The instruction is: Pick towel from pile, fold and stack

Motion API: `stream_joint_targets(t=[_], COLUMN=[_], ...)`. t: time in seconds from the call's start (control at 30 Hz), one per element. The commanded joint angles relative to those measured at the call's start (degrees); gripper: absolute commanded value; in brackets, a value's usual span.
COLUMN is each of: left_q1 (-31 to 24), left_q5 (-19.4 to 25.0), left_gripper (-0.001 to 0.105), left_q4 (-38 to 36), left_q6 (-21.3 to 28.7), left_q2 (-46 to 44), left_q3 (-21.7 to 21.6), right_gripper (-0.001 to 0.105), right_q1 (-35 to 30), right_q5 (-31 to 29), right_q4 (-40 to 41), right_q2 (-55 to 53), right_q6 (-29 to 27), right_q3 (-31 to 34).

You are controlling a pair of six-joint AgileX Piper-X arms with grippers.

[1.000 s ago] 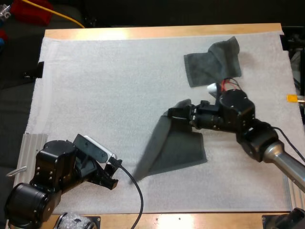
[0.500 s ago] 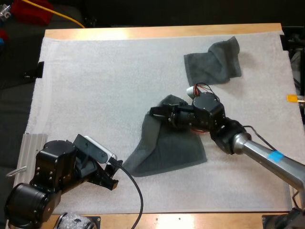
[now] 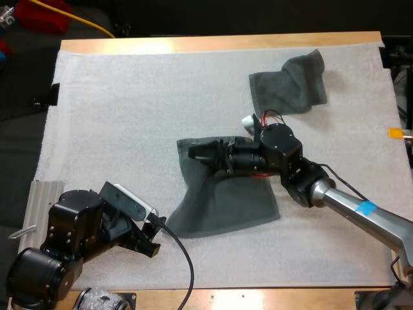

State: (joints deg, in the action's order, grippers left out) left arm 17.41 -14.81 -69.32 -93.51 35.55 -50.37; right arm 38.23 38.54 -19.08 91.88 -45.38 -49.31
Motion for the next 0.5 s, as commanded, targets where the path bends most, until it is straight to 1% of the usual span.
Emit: stream_joint_targets(t=[0.0,0.07,0.1,0.13,0.17,0.23,0.37,0.47], left_q1=[0.2,0.2,0.2,0.2,0.2,0.2,0.2,0.2], left_q5=[-0.32,-0.32,-0.32,-0.32,-0.32,-0.32,-0.32,-0.32], left_gripper=[0.069,0.069,0.069,0.069,0.069,0.069,0.069,0.069], left_q4=[0.16,0.16,0.16,0.16,0.16,0.16,0.16,0.16], left_q6=[-0.43,-0.43,-0.43,-0.35,-0.22,-0.05,-0.06,-0.06], left_q2=[-0.09,-0.09,-0.09,-0.09,-0.09,-0.09,-0.09,-0.09], left_q3=[-0.61,-0.61,-0.61,-0.61,-0.61,-0.61,-0.61,-0.61], right_gripper=[0.07,0.07,0.07,0.07,0.07,0.07,0.07,0.07], right_q1=[0.06,0.06,0.06,0.06,0.06,0.06,-0.07,-0.34], right_q5=[0.85,-0.53,-1.31,-2.8,-3.47,-5.52,-8.73,-11.05], right_q4=[2.72,9.4,11.65,16.46,18.62,22.85,30.92,36.56], right_q2=[-1.29,-2.48,-3.05,-4.59,-5.28,-6.78,-9.6,-11.17], right_q6=[-2.33,-6.63,-7.8,-10.75,-11.92,-13.61,-14.58,-17.14], right_q3=[-0.46,-0.46,-0.46,-0.46,-0.46,-0.46,-0.46,-0.46])
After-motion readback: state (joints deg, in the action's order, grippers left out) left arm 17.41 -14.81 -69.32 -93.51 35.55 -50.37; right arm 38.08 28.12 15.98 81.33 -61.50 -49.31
